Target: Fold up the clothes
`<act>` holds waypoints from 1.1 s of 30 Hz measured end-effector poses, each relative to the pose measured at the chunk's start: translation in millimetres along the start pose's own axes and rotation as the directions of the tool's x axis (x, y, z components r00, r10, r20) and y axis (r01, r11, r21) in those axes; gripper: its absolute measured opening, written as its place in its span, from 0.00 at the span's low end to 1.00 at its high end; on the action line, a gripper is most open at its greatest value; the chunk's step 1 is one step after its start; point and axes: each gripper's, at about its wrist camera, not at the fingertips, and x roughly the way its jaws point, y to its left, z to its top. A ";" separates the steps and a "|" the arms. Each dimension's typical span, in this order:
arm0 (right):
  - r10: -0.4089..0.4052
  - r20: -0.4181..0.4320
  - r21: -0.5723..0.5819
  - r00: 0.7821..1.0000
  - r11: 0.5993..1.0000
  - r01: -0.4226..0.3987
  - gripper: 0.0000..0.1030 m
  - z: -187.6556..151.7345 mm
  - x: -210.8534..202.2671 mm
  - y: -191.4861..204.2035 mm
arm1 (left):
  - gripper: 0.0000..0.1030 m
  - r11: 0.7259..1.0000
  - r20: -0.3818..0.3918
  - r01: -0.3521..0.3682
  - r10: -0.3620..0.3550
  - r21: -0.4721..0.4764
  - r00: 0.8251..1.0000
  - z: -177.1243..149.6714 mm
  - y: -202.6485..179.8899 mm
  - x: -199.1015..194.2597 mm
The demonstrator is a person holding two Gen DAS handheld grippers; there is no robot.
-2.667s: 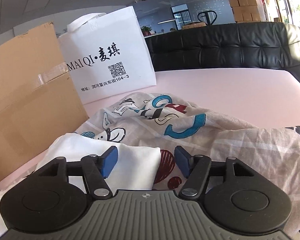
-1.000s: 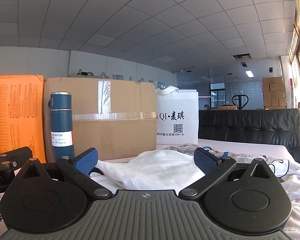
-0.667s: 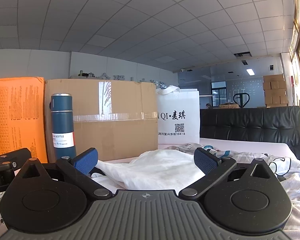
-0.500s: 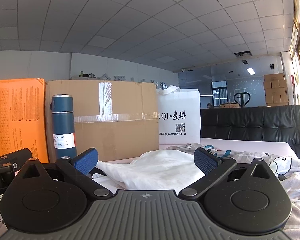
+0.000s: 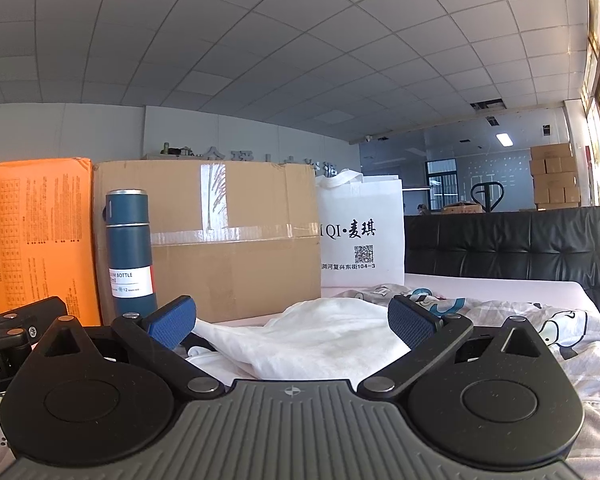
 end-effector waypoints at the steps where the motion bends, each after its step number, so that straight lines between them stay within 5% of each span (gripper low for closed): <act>1: 0.000 0.000 0.000 1.000 1.000 0.000 1.00 -0.2 -0.1 0.0 | 1.00 1.000 0.001 0.001 -0.001 0.000 1.000 -0.1 0.0 -0.1; 33: 0.010 -0.014 -0.001 1.000 1.000 -0.010 1.00 -0.2 3.1 0.3 | 1.00 1.000 0.011 0.018 -0.018 0.016 1.000 0.2 -3.6 -2.2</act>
